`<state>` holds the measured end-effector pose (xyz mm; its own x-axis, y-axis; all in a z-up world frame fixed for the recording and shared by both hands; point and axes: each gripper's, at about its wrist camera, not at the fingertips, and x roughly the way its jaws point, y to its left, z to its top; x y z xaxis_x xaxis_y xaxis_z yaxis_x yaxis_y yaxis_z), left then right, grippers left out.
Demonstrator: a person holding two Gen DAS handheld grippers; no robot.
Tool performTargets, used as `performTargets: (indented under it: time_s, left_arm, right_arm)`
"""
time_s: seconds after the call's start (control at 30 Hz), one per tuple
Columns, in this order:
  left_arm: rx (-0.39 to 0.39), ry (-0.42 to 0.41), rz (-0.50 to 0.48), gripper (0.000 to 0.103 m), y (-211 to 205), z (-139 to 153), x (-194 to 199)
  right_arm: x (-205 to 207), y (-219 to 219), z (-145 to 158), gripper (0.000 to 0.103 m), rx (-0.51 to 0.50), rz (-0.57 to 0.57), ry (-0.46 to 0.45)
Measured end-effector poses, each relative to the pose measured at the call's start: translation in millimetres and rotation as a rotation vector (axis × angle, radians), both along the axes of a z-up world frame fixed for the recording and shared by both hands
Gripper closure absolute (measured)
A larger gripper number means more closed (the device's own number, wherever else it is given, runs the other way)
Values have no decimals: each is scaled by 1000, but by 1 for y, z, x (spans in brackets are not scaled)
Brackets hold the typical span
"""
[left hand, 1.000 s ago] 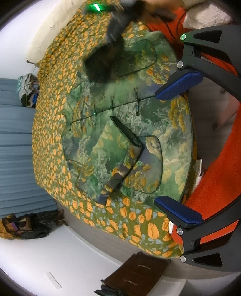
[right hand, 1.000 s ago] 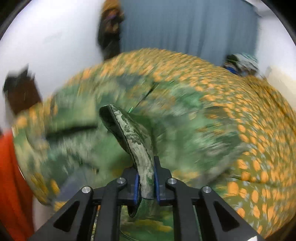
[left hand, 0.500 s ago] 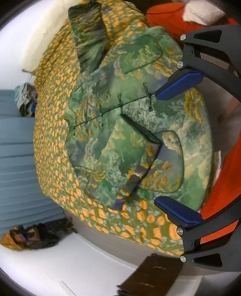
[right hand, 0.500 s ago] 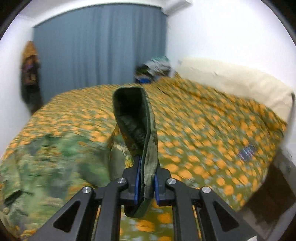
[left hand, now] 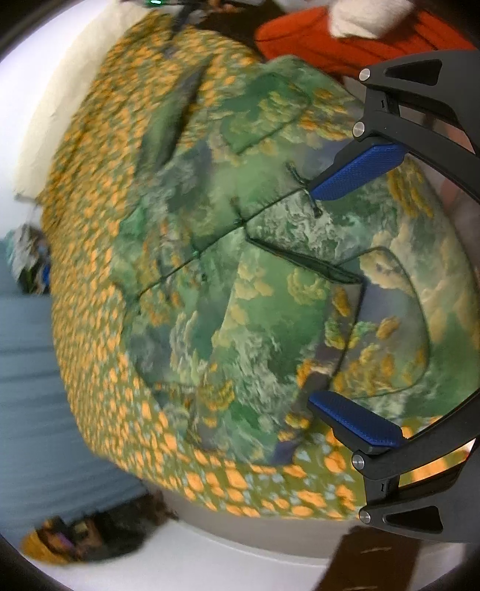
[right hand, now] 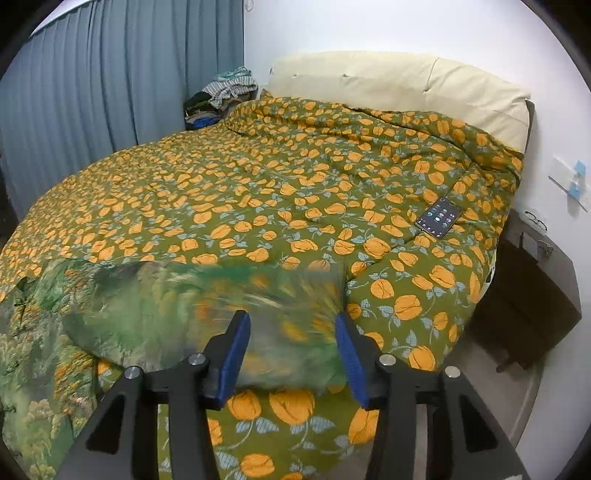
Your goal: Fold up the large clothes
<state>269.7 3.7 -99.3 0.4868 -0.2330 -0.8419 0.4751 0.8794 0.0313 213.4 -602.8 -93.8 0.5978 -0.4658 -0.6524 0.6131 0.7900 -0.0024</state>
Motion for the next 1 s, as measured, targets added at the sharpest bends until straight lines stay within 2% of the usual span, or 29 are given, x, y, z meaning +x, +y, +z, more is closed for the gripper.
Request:
performTargets:
  time_s: [0.07, 0.17, 0.27, 0.3, 0.33, 0.37, 0.4, 0.43, 0.5, 0.63, 0.67, 0.8, 0.9, 1.0]
  left_arm:
    - [53, 17, -89, 0, -16, -18, 7]
    - [178, 5, -182, 0, -38, -51, 16]
    - [254, 35, -207, 3, -44, -82, 31]
    - [260, 60, -206, 16, -42, -91, 37]
    - [259, 87, -201, 37, -38, -96, 40]
    - [237, 135, -197, 43, -34, -101, 46]
    - [171, 175, -188, 60, -26, -102, 50]
    - [152, 168, -165, 90, -21, -99, 51]
    - [96, 171, -122, 91, -8, -88, 54]
    - [-52, 80, 3, 92, 34, -34, 51]
    - [-107, 50, 56, 92, 55, -13, 50]
    - [-248, -54, 260, 92, 136, 47, 47]
    - [-280, -125, 432, 92, 199, 70, 46]
    - [-321, -141, 610, 92, 264, 71, 49]
  right_arm:
    - [-7, 18, 7, 52, 0, 30, -20]
    - [-13, 50, 11, 50, 28, 93, -51]
    - [-14, 83, 8, 50, 77, 166, -66]
    - [-14, 97, 7, 50, 93, 199, -71]
    - [-15, 108, 7, 50, 102, 228, -75]
    - [-14, 118, 7, 50, 106, 254, -77]
    - [-14, 129, 7, 50, 107, 281, -78]
    - [-15, 140, 8, 50, 105, 308, -81]
    - [-15, 162, 11, 50, 90, 356, -87]
    - [-13, 195, 16, 50, 66, 441, -87]
    - [-11, 204, 16, 50, 56, 466, -83]
    - [-7, 223, 18, 50, 39, 512, -88]
    - [-4, 233, 19, 50, 45, 530, -95]
    - [-2, 241, 18, 50, 50, 550, -93]
